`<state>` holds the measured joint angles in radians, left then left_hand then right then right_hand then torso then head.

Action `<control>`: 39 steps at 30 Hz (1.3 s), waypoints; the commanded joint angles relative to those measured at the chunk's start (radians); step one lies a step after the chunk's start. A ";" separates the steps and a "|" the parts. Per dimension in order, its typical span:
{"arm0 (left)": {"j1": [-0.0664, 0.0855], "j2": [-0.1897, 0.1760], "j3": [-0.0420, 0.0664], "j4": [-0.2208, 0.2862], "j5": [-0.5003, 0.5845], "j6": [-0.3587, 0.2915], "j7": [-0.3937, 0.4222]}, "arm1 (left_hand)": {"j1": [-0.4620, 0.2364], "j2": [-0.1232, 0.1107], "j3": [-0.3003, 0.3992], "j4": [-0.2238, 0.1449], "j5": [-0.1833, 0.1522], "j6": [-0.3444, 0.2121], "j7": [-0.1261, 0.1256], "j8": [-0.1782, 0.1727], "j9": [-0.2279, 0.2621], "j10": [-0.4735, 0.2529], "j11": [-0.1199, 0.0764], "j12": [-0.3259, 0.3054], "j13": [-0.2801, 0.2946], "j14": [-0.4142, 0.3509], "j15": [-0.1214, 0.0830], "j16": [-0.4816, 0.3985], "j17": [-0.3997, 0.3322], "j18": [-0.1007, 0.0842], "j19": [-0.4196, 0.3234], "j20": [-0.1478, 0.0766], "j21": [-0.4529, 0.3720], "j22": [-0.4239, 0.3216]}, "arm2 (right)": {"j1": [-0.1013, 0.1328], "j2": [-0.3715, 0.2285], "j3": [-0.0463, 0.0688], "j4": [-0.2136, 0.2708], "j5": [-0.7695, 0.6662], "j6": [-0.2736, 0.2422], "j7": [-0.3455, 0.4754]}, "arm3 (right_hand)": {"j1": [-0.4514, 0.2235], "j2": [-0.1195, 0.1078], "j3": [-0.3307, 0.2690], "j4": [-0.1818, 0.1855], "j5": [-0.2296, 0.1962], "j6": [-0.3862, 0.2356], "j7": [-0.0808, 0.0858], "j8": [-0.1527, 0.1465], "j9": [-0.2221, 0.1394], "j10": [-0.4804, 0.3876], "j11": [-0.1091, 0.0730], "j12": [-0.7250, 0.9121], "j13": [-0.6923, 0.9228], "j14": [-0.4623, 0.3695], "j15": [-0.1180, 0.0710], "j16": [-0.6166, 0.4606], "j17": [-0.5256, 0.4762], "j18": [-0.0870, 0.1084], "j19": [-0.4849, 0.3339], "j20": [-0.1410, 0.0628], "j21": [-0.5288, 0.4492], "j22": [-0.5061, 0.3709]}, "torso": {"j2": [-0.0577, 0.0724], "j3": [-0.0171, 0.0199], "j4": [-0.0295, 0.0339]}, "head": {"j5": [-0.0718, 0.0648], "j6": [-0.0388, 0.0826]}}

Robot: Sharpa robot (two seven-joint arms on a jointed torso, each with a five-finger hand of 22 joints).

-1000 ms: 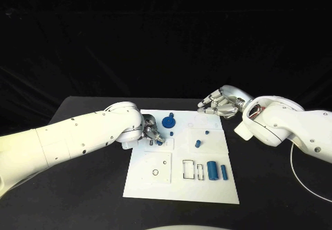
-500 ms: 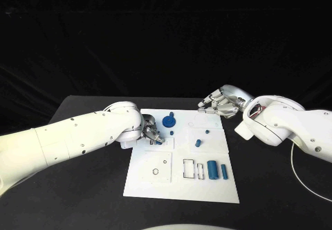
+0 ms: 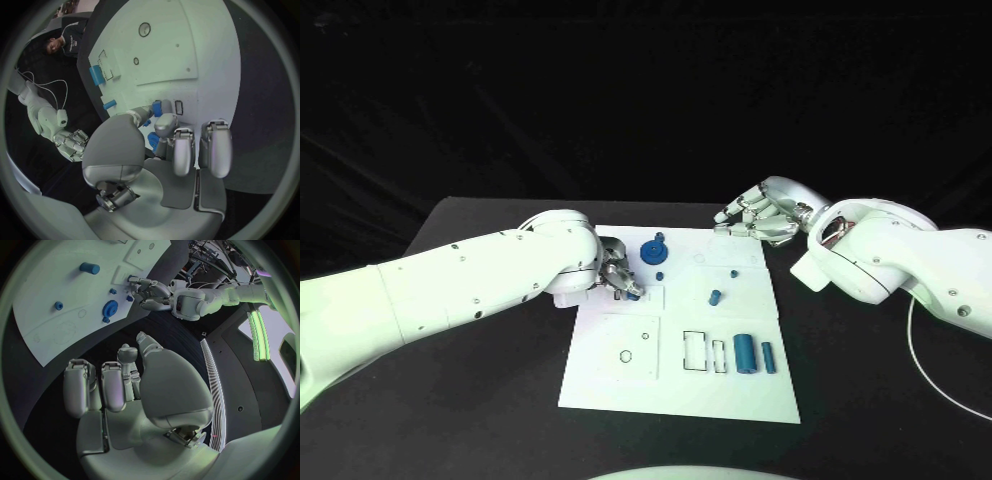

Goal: Assemble the parts on the task board

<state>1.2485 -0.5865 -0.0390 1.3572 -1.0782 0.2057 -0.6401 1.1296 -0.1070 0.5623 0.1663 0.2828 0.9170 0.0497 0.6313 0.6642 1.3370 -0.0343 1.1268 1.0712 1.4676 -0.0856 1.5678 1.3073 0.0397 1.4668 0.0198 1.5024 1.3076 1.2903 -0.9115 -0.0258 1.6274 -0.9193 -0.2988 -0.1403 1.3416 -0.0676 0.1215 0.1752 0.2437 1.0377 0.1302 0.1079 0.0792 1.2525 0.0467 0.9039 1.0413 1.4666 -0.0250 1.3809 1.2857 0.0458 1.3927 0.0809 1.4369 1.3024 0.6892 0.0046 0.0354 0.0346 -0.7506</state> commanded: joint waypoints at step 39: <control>-0.006 0.036 -0.013 -0.059 -0.016 0.075 -0.025 | -0.234 0.011 -0.218 0.008 -0.007 0.080 -0.032 -0.024 -0.028 0.043 -0.015 0.046 0.051 0.103 -0.020 0.003 0.263 -0.018 0.070 -0.015 -0.001 0.174 | -0.001 -0.003 0.000 0.005 0.010 0.018 0.015 | -0.025 -0.002 -0.038 0.022 0.032 0.004 -0.003 0.003 0.001 -0.004 -0.005 -0.020 -0.018 0.043 -0.006 -0.023 -0.019 0.021 -0.017 0.000 -0.017 -0.017 | 0.000 0.0009 -0.0014 | -0.006 -0.001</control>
<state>1.2541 -0.5516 -0.0436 1.3028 -1.0905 0.2507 -0.6493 0.8995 -0.1029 0.3473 0.1737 0.2808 0.9885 0.0173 0.6112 0.6371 1.3740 -0.0502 1.1656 1.1213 1.4674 -0.1001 1.5677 1.3079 0.0396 1.4668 0.0125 1.4986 1.3074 1.2895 -0.9143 -0.0262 1.6311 -0.9113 -0.2921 -0.1364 1.3225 -0.0699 0.0869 0.1986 0.2693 1.0376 0.1301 0.1079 0.0791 1.2500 0.0442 0.8897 1.0237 1.4666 -0.0250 1.3632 1.2680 0.0610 1.3837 0.0790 1.4236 1.2866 0.6890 0.0052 0.0341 0.0294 -0.7517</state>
